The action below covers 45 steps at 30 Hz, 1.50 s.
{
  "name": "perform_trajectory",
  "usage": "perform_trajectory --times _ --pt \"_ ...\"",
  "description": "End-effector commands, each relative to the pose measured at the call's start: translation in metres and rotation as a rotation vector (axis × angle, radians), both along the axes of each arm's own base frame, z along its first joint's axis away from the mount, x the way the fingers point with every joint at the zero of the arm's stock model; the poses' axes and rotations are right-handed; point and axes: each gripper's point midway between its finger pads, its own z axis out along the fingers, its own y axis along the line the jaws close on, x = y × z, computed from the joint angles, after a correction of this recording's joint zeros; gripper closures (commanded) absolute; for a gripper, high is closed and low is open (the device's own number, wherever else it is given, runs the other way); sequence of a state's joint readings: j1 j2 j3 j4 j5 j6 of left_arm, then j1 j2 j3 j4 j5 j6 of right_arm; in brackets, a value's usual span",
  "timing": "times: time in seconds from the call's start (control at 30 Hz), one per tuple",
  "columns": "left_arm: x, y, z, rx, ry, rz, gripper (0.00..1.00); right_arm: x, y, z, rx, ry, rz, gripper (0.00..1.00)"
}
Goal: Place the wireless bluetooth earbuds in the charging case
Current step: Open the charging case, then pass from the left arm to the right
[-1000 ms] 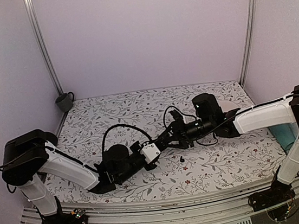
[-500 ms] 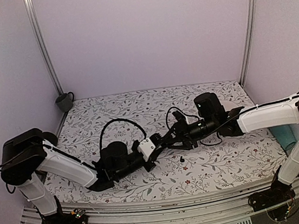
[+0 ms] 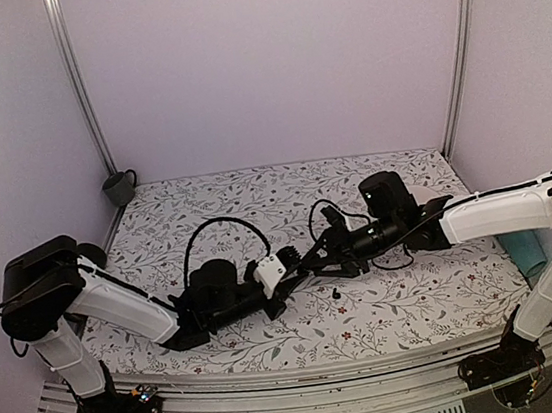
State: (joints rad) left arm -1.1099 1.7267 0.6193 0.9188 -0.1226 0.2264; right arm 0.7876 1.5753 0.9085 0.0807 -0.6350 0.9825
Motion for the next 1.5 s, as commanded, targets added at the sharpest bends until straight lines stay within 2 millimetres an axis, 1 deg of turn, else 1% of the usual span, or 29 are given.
perform_trajectory --times 0.0,0.17,0.33,0.57,0.77,0.87,0.97,1.03,1.17,1.2,1.27,1.33,1.37,1.47 --pt "-0.014 -0.001 -0.035 0.099 0.101 -0.066 1.0 0.022 -0.001 0.047 0.101 -0.167 -0.049 0.51" --pt "-0.01 -0.001 -0.041 0.122 0.121 -0.052 1.0 0.022 -0.001 0.047 0.107 -0.17 -0.047 0.51" --pt "-0.011 -0.001 -0.042 0.123 0.13 -0.062 1.0 0.023 -0.001 0.045 0.105 -0.171 -0.046 0.51" --pt "-0.012 0.0 -0.047 0.134 0.149 -0.069 1.0 0.025 0.0 0.053 0.125 -0.189 -0.052 0.51" --pt "-0.014 -0.001 -0.048 0.137 0.16 -0.087 1.0 0.027 0.003 0.048 0.135 -0.185 -0.046 0.51" --pt "-0.011 0.001 -0.047 0.121 0.185 -0.073 1.0 0.029 0.003 0.044 0.121 -0.185 -0.053 0.51" --pt "-0.005 0.009 -0.043 0.077 0.228 -0.071 1.0 0.032 -0.006 0.031 0.057 -0.205 -0.071 0.51" --pt "-0.007 0.013 -0.037 0.034 0.263 -0.105 1.0 0.032 -0.013 0.024 0.028 -0.245 -0.074 0.51" --pt "-0.006 0.022 -0.025 -0.027 0.309 -0.148 1.0 0.029 -0.024 0.016 -0.024 -0.407 -0.029 0.46" --pt "-0.007 0.024 -0.022 -0.036 0.318 -0.158 1.0 0.028 -0.026 0.014 -0.03 -0.437 -0.019 0.44" --pt "-0.009 0.027 -0.014 -0.065 0.325 -0.179 1.0 0.024 -0.028 0.013 -0.022 -0.481 0.0 0.43" --pt "-0.01 0.029 -0.006 -0.088 0.325 -0.189 1.0 0.021 -0.029 0.005 -0.019 -0.468 0.008 0.43" --pt "-0.011 0.029 -0.002 -0.099 0.322 -0.193 1.0 0.02 -0.027 0.001 -0.018 -0.44 0.011 0.44" --pt "-0.013 0.029 0.01 -0.134 0.307 -0.206 1.0 0.014 -0.019 0.0 0.03 -0.408 0.03 0.47"
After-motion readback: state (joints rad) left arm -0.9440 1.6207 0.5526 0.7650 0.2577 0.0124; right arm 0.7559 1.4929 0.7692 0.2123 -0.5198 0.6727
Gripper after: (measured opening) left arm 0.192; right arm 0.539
